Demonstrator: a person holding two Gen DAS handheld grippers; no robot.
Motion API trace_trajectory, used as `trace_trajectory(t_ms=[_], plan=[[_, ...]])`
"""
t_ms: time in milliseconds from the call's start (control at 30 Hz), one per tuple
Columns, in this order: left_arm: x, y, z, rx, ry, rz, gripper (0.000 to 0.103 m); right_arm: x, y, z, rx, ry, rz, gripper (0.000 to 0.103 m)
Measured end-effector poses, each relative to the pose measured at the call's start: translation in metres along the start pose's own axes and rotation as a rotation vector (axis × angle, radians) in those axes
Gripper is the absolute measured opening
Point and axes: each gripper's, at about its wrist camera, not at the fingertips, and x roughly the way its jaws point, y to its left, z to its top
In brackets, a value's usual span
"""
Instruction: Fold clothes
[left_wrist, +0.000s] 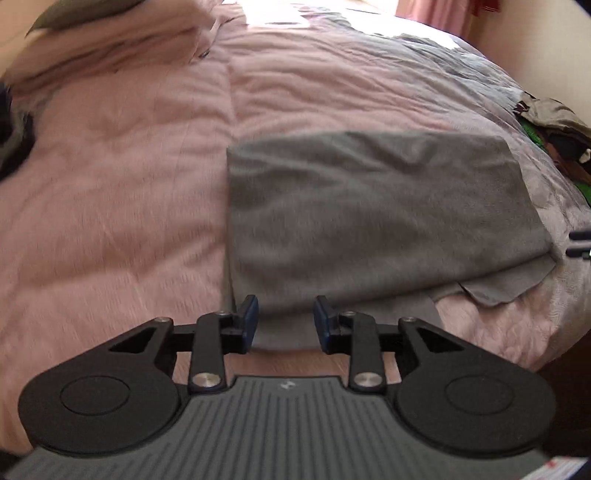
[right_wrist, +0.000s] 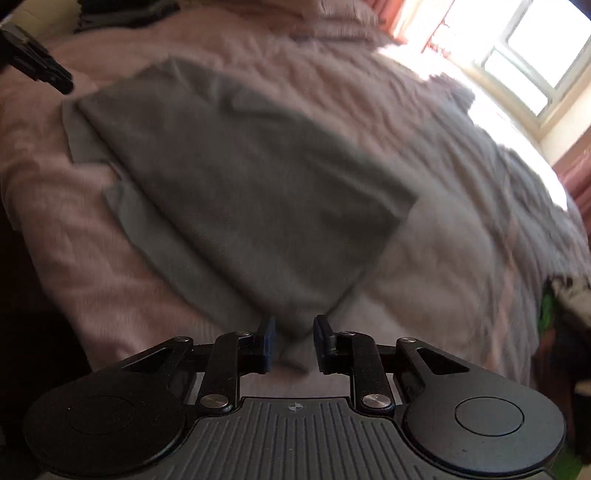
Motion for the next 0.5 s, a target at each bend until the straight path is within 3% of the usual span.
trace_trajectory(t_ms=[67, 200, 333, 400, 500], plan=[[0.000, 0.004, -0.024, -0.158, 0.028, -0.019, 0.028, 0.004, -0.002, -0.013, 0.164, 0.028, 0.038, 0.023], [-0.003, 0.018, -0.037, -0.449, -0.057, -0.092, 0.031, -0.002, -0.040, -0.021, 0.741, -0.088, 0.245, 0.028], [0.011, 0.040, -0.033, -0.699, -0.125, -0.160, 0.037, 0.029, -0.068, -0.039, 1.302, -0.144, 0.422, 0.029], [0.025, 0.051, -0.034, -0.809, -0.116, -0.192, 0.042, 0.047, -0.074, -0.045, 1.484, -0.129, 0.434, 0.029], [0.038, 0.063, -0.037, -0.906, -0.125, -0.212, 0.042, 0.058, -0.077, -0.050, 1.624, -0.175, 0.423, 0.029]])
